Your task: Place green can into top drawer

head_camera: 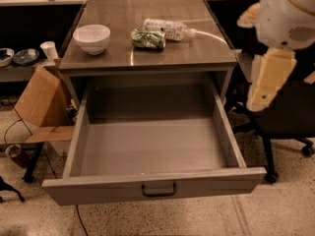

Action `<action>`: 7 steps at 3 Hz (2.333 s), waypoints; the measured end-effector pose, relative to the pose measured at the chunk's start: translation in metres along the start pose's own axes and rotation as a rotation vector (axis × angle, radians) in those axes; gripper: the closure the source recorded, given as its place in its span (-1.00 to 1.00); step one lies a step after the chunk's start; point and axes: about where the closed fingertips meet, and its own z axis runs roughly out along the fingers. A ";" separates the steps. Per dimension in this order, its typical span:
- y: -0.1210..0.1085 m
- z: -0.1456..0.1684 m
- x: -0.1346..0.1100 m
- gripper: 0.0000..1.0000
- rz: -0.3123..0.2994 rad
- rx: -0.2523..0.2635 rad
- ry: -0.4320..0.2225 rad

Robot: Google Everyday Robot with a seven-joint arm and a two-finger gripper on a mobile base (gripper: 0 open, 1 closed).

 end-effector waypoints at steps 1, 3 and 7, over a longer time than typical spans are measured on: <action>-0.043 0.002 -0.063 -1.00 -0.234 0.106 0.007; -0.093 0.003 -0.154 -1.00 -0.600 0.241 0.109; -0.162 0.156 -0.217 -1.00 -1.128 0.197 0.112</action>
Offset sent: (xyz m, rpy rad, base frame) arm 0.1690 0.1992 0.0884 -0.6791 -0.4592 0.7179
